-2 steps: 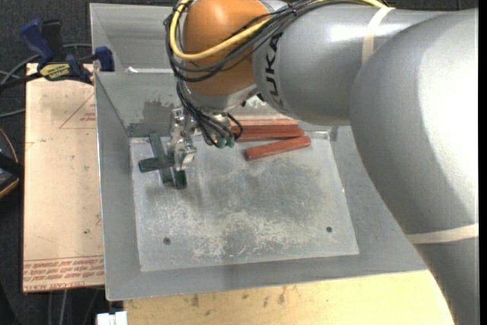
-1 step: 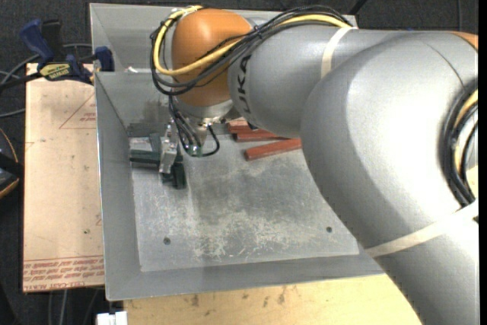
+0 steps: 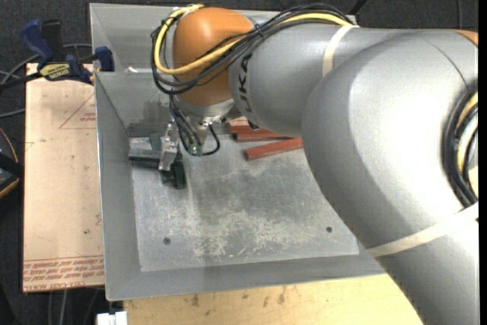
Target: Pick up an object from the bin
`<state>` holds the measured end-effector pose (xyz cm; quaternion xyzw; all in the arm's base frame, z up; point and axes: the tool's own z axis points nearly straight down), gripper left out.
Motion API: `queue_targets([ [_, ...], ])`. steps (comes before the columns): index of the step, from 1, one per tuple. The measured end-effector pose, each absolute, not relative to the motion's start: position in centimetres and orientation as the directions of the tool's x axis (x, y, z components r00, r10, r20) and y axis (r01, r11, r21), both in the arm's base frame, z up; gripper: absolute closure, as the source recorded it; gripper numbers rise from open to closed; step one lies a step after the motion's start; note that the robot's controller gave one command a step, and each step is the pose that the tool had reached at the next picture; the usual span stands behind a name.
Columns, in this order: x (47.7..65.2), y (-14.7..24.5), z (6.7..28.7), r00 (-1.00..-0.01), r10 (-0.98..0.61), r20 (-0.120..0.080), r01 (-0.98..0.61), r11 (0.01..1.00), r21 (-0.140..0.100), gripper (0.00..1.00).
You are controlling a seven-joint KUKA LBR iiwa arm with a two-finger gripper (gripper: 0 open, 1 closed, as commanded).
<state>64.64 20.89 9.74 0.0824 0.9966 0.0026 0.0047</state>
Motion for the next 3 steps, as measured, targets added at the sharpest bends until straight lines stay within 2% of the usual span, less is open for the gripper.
queue_targets([
  [3, 64.61, 20.88, 9.89, -0.986, 0.164, -0.005, 0.164, 0.986, 0.003, 1.00],
])
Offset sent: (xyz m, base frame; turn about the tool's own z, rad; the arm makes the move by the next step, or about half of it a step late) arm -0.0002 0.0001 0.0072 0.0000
